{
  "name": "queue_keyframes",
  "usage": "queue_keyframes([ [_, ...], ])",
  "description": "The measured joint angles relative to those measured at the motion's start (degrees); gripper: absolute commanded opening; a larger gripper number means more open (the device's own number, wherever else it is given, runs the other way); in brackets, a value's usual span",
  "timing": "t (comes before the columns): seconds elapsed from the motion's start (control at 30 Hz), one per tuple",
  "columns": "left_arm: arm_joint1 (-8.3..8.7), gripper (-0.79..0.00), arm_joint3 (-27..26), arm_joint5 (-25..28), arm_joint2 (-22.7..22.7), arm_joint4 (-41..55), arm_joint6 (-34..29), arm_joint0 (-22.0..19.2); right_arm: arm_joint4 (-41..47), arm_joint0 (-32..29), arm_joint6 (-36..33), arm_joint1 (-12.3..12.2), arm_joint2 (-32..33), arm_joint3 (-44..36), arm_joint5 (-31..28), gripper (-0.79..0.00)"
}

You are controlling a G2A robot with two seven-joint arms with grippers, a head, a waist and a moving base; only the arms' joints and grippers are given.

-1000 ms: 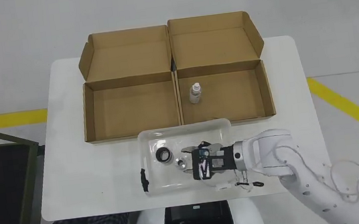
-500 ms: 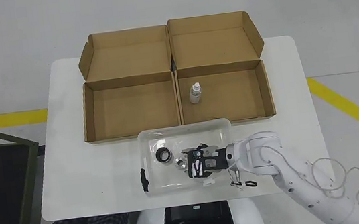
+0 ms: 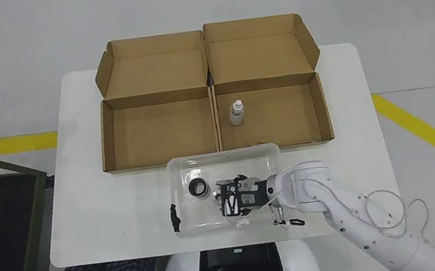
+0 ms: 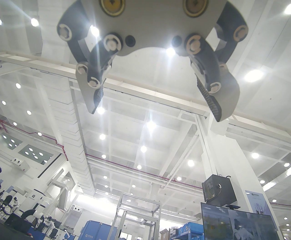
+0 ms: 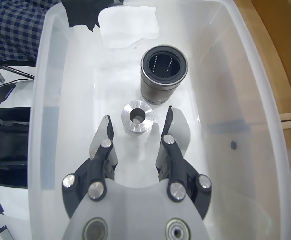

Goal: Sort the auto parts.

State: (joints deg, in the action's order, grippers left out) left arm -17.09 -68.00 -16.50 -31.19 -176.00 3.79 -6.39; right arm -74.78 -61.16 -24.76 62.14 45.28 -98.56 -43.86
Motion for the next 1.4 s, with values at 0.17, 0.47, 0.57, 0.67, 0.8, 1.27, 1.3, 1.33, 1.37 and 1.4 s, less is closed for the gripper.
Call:
queue_keyframes([
  [0.17,0.0,0.0,0.0,0.0,0.0,0.0,0.0,0.0,-0.31,0.61,0.18,0.54,-1.31,1.45,0.45,-0.376],
  [0.47,0.0,0.0,0.0,0.0,0.0,0.0,0.0,0.0,-0.33,1.4,0.77,1.14,-2.02,2.82,1.02,-0.409],
  [0.57,0.0,0.0,0.0,0.0,0.0,0.0,0.0,0.0,-0.35,1.62,0.98,1.29,-2.11,2.99,1.05,-0.431],
  [0.67,0.0,0.0,0.0,0.0,0.0,0.0,0.0,0.0,-0.46,1.78,1.13,1.44,-2.24,3.13,1.1,-0.505],
  [0.8,0.0,0.0,0.0,0.0,0.0,0.0,0.0,0.0,-0.48,1.97,1.38,1.6,-2.35,3.34,0.97,-0.646],
  [1.27,0.0,0.0,0.0,0.0,0.0,0.0,0.0,0.0,1.9,1.21,0.12,0.91,1.0,-0.33,-1.9,-0.785],
  [1.3,0.0,0.0,0.0,0.0,0.0,0.0,0.0,0.0,2.14,0.98,-0.14,0.75,1.53,-0.93,-2.19,-0.785],
  [1.33,0.0,0.0,0.0,0.0,0.0,0.0,0.0,0.0,2.38,0.75,-0.39,0.59,2.07,-1.57,-2.46,-0.785],
  [1.37,0.0,0.0,0.0,0.0,0.0,0.0,0.0,0.0,2.73,0.43,-0.65,0.38,2.8,-2.45,-2.78,-0.785],
  [1.4,0.0,0.0,0.0,0.0,0.0,0.0,0.0,0.0,3.01,0.19,-0.81,0.23,3.33,-3.09,-3.0,-0.785],
])
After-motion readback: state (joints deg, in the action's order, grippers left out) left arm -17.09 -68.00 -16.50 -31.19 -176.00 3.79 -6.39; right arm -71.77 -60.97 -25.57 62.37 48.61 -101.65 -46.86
